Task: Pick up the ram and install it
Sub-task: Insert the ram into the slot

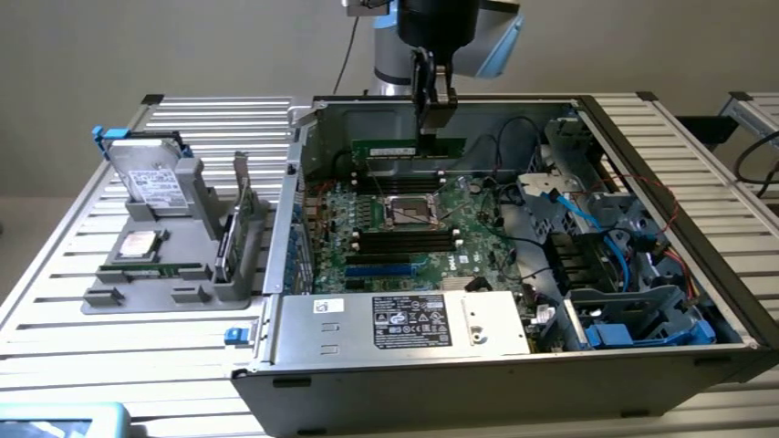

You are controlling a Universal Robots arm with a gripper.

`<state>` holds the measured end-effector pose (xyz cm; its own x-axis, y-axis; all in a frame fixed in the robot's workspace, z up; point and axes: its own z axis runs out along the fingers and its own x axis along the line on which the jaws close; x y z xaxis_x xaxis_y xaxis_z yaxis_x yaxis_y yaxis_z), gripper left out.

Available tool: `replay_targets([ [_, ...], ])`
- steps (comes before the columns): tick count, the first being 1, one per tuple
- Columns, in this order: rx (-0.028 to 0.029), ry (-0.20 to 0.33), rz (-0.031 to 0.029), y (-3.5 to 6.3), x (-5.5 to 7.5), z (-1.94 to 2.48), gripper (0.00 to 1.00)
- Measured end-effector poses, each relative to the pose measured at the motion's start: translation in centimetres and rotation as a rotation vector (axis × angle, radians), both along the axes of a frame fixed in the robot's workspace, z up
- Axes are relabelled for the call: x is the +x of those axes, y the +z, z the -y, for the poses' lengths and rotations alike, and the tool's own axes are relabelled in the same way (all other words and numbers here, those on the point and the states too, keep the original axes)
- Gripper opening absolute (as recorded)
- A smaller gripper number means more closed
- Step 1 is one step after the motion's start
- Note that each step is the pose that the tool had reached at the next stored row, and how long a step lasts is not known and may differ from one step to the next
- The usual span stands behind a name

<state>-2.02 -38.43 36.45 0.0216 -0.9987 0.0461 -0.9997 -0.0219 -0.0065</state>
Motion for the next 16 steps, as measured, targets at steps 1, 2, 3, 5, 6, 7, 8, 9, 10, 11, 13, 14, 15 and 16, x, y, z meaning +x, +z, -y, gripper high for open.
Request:
replay_targets([
  [1, -0.0004, 0.000, 0.0004, -0.12, 0.0, 0.00, 0.13],
  [2, -0.0005, 0.000, 0.0009, -0.23, 0.0, 0.00, 0.13],
  [3, -0.0006, 0.000, 0.0018, -0.35, 0.0, 0.00, 0.13],
  [5, -0.0030, 0.000, 0.0036, -0.57, 0.0, 0.00, 0.13],
  [6, -0.0044, 0.000, 0.0046, -0.66, 0.0, 0.00, 0.13],
  [7, -0.0052, 0.000, 0.0049, -0.74, 0.0, 0.00, 0.13],
  [8, -0.0059, 0.000, 0.0053, -0.83, 0.0, 0.00, 0.13],
  [9, -0.0074, 0.000, 0.0055, -0.91, 0.0, 0.00, 0.13],
  [10, -0.0081, 0.000, 0.0055, -1.02, 0.0, 0.00, 0.13],
  [11, -0.0090, 0.000, 0.0056, -1.11, 0.0, 0.00, 0.13],
  [13, -0.0095, 0.000, 0.0060, -1.22, 0.0, 0.00, 0.13],
  [14, -0.0094, 0.000, 0.0062, -1.26, 0.0, 0.00, 0.13],
  [15, -0.0096, 0.000, 0.0062, -1.26, 0.0, 0.00, 0.13],
  [16, -0.0096, 0.000, 0.0062, -1.26, 0.0, 0.00, 0.13],
])
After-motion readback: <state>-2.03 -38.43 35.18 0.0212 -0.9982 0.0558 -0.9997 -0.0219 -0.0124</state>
